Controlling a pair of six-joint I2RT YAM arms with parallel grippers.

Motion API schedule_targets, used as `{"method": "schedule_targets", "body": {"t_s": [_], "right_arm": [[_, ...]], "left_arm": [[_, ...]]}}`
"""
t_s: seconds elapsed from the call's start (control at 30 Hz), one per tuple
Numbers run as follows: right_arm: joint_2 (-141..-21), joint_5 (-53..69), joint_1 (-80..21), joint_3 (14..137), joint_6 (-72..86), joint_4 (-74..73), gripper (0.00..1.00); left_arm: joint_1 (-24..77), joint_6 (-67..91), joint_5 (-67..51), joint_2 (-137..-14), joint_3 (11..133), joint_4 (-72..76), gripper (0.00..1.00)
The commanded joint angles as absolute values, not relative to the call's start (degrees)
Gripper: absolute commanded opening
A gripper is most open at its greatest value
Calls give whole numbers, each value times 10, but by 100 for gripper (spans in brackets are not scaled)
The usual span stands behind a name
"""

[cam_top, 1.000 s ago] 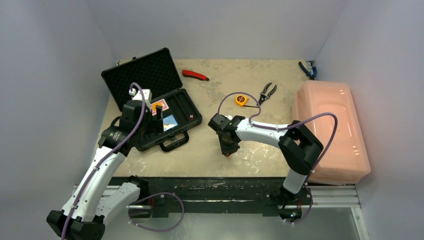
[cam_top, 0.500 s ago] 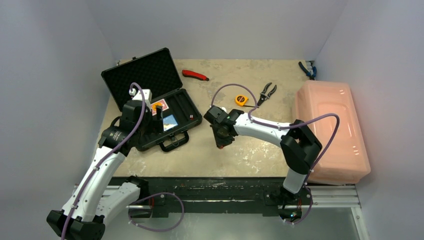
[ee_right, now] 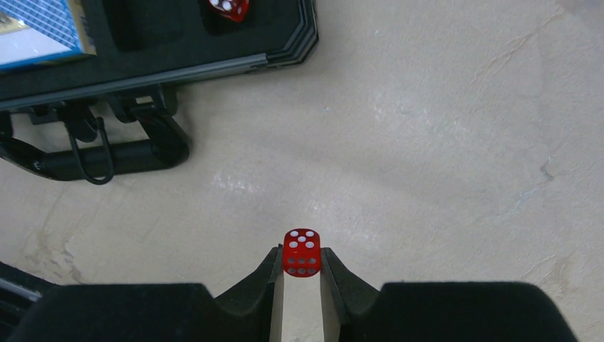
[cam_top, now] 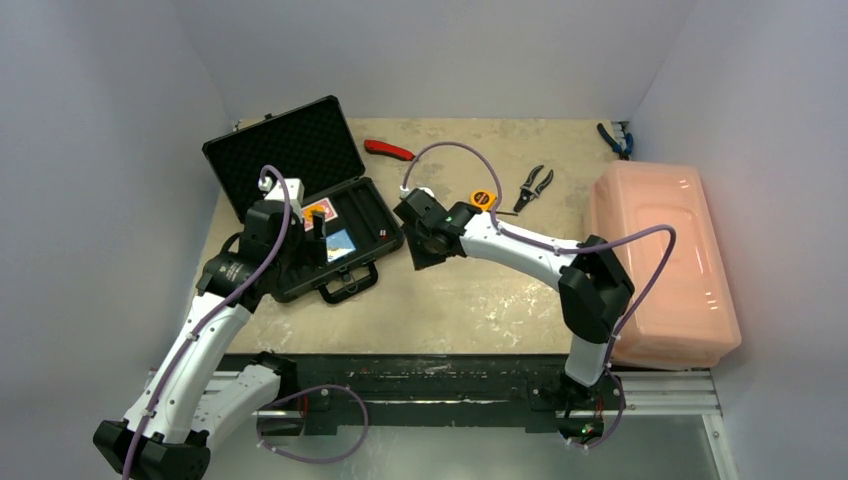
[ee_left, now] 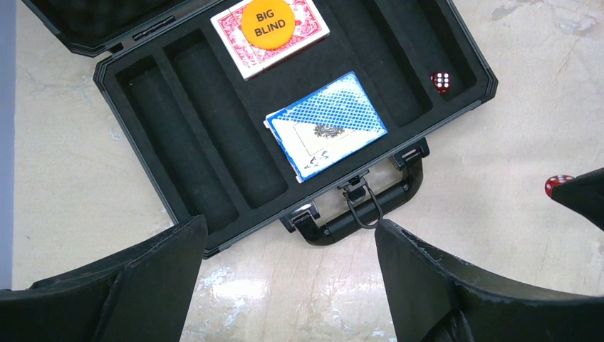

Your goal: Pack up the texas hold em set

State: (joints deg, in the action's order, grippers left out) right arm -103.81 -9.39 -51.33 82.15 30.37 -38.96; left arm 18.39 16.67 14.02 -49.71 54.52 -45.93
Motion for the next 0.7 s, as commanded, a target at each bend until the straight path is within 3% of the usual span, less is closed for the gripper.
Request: {"method": "schedule_targets", "body": {"t_s": [0.0, 0.67], "right_arm": [[-1037, -109, -514, 880, 294, -382, 0], [-1167, -166, -514, 1093, 251, -417, 0]], "left_arm": [[179, 154, 135, -489, 559, -454, 88], [179, 154, 143, -487, 558, -454, 88]]}}
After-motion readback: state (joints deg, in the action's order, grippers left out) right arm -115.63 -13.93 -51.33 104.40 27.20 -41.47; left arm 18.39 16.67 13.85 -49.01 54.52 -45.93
